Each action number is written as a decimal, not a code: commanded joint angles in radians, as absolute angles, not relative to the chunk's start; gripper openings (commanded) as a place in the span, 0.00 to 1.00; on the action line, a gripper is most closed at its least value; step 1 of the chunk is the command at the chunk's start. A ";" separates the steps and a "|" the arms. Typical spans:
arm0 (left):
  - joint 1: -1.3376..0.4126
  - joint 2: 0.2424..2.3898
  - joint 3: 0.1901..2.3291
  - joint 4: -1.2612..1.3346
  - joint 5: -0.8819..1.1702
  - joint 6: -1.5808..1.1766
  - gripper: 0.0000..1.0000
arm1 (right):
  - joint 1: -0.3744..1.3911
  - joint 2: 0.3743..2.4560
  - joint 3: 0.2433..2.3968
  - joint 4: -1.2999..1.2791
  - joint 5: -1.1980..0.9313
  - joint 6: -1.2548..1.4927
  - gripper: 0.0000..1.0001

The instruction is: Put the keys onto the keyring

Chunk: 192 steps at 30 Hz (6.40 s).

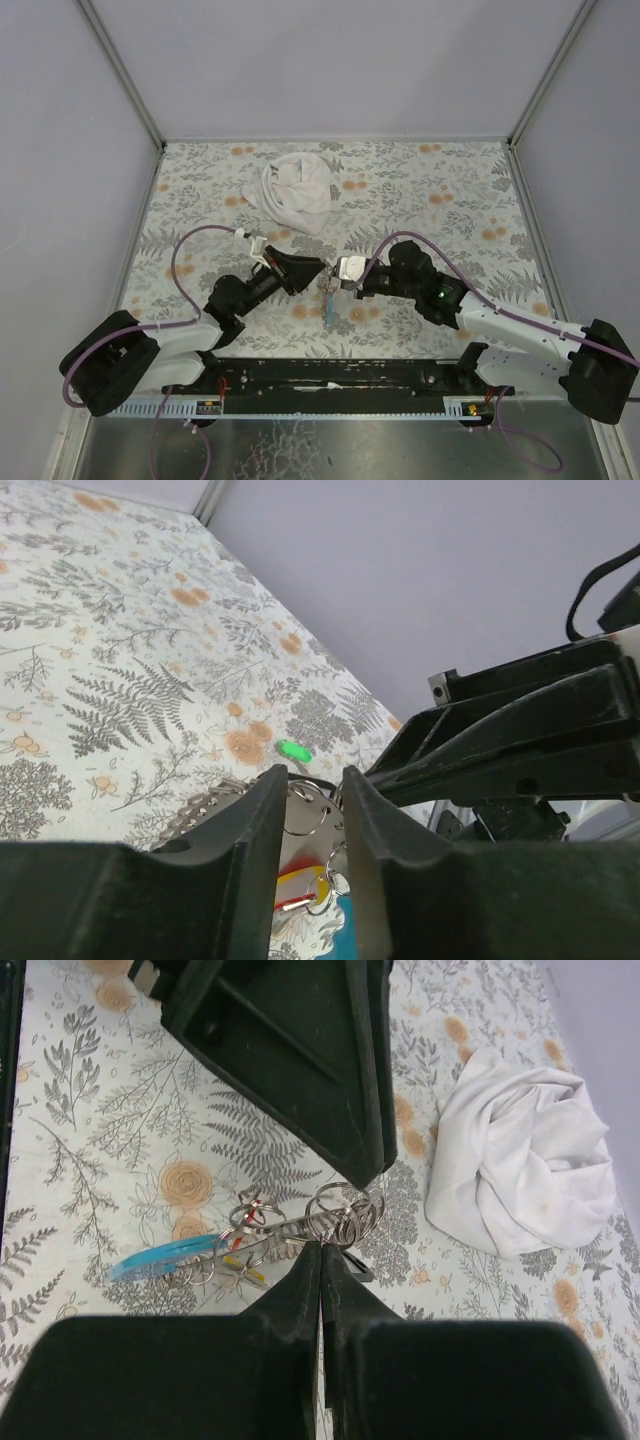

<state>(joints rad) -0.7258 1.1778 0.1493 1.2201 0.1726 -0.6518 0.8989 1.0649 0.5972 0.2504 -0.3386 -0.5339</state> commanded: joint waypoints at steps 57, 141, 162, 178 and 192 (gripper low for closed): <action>-0.665 1.029 0.423 0.585 0.720 0.068 0.00 | 0.914 1.020 0.843 -0.078 -0.398 -0.664 0.00; -0.698 0.984 0.377 0.631 0.700 0.054 0.42 | 0.960 1.043 0.840 -0.106 -0.385 -0.686 0.00; -0.698 0.994 0.376 0.615 0.580 0.019 0.00 | 0.960 0.955 0.755 -0.055 -0.288 -0.654 0.00; -0.696 1.039 0.255 1.006 0.312 -0.362 0.00 | 0.961 1.001 0.666 0.063 -0.334 -0.583 0.00; -0.784 1.131 0.200 1.195 0.009 -0.557 0.00 | 0.961 1.017 0.616 0.188 -0.338 -0.543 0.00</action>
<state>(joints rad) -0.7761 1.1339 0.2108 1.0500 0.2161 -0.5137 0.9546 1.0130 0.6239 0.1371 -0.2825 -0.5873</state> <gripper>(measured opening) 0.009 0.010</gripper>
